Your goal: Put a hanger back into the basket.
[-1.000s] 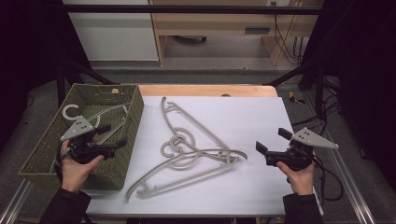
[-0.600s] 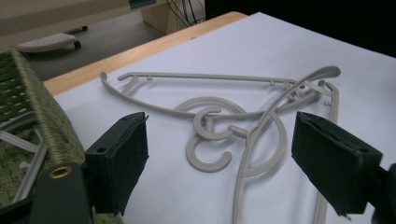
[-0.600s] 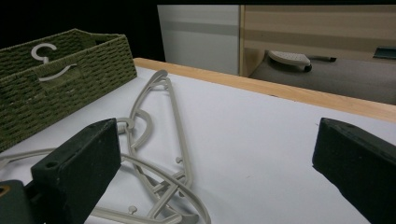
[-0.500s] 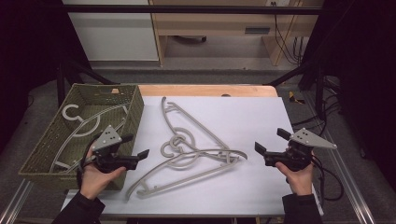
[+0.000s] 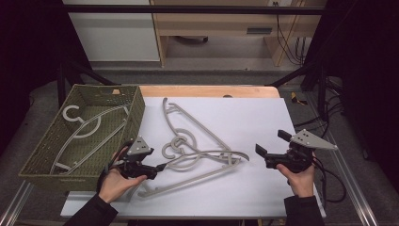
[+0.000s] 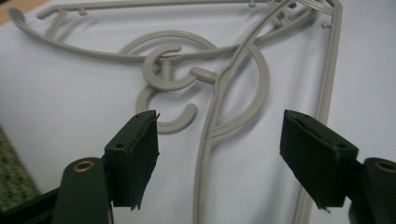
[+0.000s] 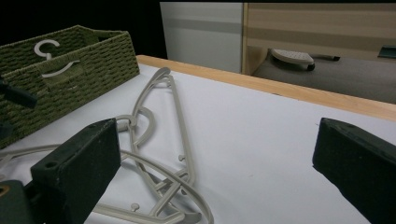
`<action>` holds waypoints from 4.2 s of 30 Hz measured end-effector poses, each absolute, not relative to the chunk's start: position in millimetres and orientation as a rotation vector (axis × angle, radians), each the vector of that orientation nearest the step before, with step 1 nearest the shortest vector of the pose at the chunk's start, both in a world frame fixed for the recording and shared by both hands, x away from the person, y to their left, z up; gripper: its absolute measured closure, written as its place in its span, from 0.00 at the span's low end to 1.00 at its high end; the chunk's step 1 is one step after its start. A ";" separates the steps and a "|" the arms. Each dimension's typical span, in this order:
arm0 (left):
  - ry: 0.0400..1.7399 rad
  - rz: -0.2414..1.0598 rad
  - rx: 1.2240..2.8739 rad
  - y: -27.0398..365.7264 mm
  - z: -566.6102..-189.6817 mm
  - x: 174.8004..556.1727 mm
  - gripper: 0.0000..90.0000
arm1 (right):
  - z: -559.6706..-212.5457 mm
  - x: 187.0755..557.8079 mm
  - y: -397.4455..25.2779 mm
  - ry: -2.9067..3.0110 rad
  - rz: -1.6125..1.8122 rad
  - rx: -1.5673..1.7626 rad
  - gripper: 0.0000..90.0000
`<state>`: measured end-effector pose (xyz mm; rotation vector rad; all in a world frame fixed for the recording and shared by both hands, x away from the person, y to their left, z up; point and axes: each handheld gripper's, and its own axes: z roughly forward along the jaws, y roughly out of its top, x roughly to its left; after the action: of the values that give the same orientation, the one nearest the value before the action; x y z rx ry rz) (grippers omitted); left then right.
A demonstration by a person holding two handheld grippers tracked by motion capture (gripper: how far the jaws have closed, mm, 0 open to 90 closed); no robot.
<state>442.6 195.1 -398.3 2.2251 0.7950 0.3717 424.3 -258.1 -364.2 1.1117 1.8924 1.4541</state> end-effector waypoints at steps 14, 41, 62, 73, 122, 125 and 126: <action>0.868 0.329 2.370 173.5 -444.5 462.3 0.42 | -364.9 424.9 -256.9 1.897 1.453 1.113 0.01; 0.853 0.287 2.467 171.7 -458.3 470.3 0.89 | -365.7 425.5 -255.6 1.912 1.451 1.114 0.01; 0.807 0.245 2.366 177.3 -421.3 441.7 0.91 | -363.4 423.3 -259.2 1.901 1.462 1.108 0.01; 0.859 0.410 2.235 197.9 -378.3 426.3 0.91 | -363.0 422.9 -260.1 1.894 1.463 1.110 0.01; 1.044 0.693 1.981 350.0 -284.9 495.9 0.91 | -365.4 425.6 -256.4 1.908 1.447 1.116 0.01; 1.068 0.708 1.989 363.8 -288.5 501.5 0.91 | -365.7 425.8 -257.1 1.908 1.448 1.119 0.01; 1.076 0.711 1.993 366.8 -289.6 502.7 0.91 | -365.9 426.1 -257.4 1.909 1.446 1.118 0.01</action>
<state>502.7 366.8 -289.6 1.9926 1.0758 0.7113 426.1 -257.4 -365.9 1.1180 1.9087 1.4457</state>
